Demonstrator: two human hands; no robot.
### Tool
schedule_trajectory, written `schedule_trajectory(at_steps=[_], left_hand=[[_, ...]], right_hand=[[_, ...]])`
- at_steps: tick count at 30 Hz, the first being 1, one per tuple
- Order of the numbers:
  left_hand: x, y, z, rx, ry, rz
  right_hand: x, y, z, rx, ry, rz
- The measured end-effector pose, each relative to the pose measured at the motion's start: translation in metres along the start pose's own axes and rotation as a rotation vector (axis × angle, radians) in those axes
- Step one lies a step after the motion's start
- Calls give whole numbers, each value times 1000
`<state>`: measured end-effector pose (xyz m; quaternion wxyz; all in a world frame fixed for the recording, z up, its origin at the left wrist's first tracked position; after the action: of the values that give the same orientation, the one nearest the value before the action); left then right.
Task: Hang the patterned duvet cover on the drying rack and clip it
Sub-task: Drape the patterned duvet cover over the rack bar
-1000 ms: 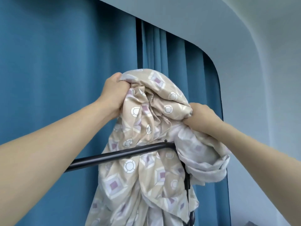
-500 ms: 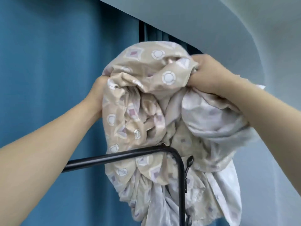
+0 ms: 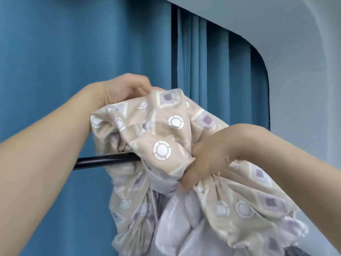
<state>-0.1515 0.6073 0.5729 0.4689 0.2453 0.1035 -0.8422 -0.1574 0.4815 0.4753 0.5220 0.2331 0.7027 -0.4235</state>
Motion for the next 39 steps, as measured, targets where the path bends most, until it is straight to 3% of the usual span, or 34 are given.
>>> schedule_trajectory(at_steps=[1, 3, 5, 7, 9, 11, 12, 15, 17, 22, 24, 26, 29, 32, 34, 37, 39], left_hand=[[6, 0, -4, -24, 8, -38], [12, 0, -14, -85, 285, -80], [12, 2, -22, -127, 573, 2], [9, 0, -29, -121, 776, 97], [10, -8, -36, -88, 877, 193], [13, -18, -35, 0, 906, 308], [16, -24, -31, 34, 938, 357], [25, -44, -25, 50, 1025, 390], [27, -66, -33, -81, 1070, 346], [19, -144, -70, -615, 1334, 208], [19, -150, -79, -558, 1328, 245], [16, -148, -74, -378, 1359, 373], [9, -141, -72, -245, 1256, 406], [8, -133, -70, -168, 1044, 302], [9, -138, -62, -99, 889, 302], [-30, -158, -58, 28, 501, 544], [-60, -180, -68, 149, 115, 734]], right_hand=[[3, -2, -4, -12, -24, -3], [6, -11, -4, -15, -67, -14], [3, -29, -3, -97, 0, 0], [-18, -52, -3, -267, 220, 183], [-46, -72, 4, -373, 426, 524], [-59, -78, 13, -243, 359, 855], [-58, -71, 13, -116, 258, 905], [-40, -47, 11, 133, 124, 792], [-36, -48, 10, 166, 114, 823], [-28, -52, -22, 257, -112, 1043], [-28, -55, -40, 310, -173, 1119], [-31, -58, -60, 361, -223, 1139], [-42, -67, -98, 276, -152, 1185], [-54, -76, -142, -201, 273, 1172], [-53, -79, -166, -506, 585, 1043], [-44, -56, -168, -611, 829, 779], [-37, -39, -161, -574, 892, 739]])
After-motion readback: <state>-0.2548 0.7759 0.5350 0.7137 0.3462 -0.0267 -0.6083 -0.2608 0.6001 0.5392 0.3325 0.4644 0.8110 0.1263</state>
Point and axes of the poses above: each hand's wrist, its own y-axis towards the middle knuckle, its own x-axis out of the palm, z = x × y, the point moved 9 cm from there along y, towards the middle knuckle, and after that the axes turned 9 degrees about -z, right-handed, at the moved point
